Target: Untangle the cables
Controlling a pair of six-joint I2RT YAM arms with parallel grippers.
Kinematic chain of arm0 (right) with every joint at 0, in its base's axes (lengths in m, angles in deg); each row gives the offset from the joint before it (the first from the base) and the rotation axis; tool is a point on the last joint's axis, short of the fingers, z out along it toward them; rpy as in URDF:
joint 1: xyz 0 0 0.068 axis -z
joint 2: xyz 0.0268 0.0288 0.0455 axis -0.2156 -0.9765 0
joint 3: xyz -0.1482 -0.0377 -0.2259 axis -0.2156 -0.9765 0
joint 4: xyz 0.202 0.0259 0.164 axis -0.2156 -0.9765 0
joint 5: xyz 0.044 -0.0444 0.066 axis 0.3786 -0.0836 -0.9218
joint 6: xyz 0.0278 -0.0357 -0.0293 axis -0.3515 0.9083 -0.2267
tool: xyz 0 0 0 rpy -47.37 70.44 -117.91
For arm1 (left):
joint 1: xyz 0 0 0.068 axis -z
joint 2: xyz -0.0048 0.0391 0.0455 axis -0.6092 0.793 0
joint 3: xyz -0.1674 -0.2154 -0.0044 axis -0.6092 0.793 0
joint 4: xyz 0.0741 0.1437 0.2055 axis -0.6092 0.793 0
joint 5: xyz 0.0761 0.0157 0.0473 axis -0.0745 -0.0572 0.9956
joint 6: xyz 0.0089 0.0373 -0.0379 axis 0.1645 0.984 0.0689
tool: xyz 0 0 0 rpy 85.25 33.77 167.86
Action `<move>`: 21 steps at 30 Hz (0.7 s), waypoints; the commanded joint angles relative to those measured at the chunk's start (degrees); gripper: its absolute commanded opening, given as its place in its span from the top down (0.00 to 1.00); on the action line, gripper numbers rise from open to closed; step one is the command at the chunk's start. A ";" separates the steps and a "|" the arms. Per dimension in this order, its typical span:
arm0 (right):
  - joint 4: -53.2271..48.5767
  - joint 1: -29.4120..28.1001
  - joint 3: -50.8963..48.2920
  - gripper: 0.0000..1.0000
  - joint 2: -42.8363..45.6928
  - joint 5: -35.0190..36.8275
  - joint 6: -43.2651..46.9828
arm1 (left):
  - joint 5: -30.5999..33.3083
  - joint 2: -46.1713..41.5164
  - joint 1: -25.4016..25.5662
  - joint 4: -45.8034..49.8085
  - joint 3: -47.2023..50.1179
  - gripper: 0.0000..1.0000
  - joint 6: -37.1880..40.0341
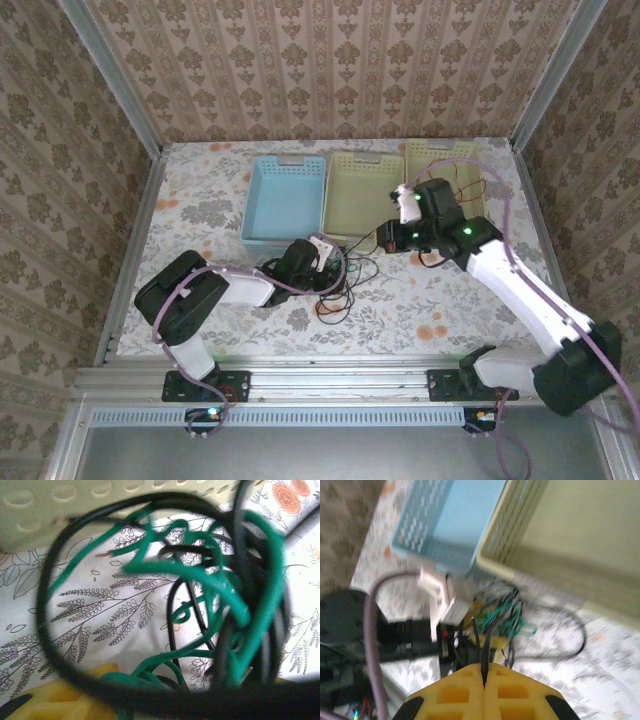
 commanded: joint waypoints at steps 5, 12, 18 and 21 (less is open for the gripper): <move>7.09 1.01 2.32 1.00 14.16 23.17 2.81 | 2.17 1.32 -0.38 2.70 2.65 0.46 -0.35; 10.68 1.61 4.08 1.00 20.89 32.08 4.99 | 1.50 1.97 -0.11 3.09 2.06 0.59 -0.03; 9.83 1.71 5.17 1.00 21.30 31.46 4.63 | 0.81 2.46 0.16 4.04 1.07 0.90 0.61; 9.64 1.88 4.47 1.00 22.15 35.95 4.17 | 1.56 2.22 0.24 4.71 1.30 1.00 0.30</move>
